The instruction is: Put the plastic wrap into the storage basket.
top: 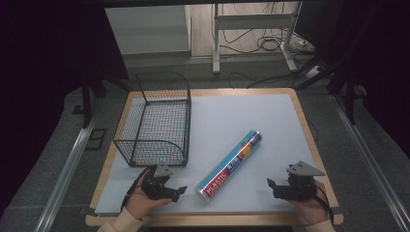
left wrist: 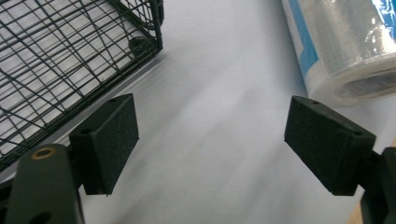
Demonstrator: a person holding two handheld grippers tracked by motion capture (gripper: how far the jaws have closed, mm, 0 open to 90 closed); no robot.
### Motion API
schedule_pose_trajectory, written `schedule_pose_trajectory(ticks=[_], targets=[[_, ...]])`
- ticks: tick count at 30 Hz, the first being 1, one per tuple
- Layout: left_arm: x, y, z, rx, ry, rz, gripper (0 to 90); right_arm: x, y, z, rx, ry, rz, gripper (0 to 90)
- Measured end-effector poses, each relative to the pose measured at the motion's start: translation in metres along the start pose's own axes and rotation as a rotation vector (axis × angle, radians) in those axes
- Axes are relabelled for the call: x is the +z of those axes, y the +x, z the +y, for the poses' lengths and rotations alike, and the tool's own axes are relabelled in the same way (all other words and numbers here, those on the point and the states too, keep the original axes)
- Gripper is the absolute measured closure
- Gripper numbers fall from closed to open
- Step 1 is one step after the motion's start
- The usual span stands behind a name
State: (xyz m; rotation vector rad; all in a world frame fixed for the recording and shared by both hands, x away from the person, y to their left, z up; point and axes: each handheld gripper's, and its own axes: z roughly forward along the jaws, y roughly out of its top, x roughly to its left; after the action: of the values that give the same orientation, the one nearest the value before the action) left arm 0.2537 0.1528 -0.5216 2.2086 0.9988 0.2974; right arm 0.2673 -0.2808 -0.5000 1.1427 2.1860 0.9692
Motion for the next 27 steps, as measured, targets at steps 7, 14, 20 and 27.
schedule_pose_trajectory(ticks=[7, 14, 20, 27], targets=[[0.0, 0.001, 0.0, -0.013, 0.006, 0.0, 17.6, 0.003, -0.002, -0.001, 0.013, 0.008, 0.012, 8.1], [-0.002, -0.001, 0.001, -0.019, 0.001, -0.001, 17.6, 0.002, -0.002, -0.002, 0.015, 0.009, 0.01, 8.8], [-0.015, -0.006, 0.007, -0.027, -0.023, -0.005, 17.6, 0.002, -0.001, -0.001, 0.006, 0.005, 0.014, 9.1], [-0.029, -0.01, 0.022, -0.053, -0.049, -0.012, 17.7, 0.0, -0.003, -0.003, 0.003, -0.006, 0.029, 9.8]])
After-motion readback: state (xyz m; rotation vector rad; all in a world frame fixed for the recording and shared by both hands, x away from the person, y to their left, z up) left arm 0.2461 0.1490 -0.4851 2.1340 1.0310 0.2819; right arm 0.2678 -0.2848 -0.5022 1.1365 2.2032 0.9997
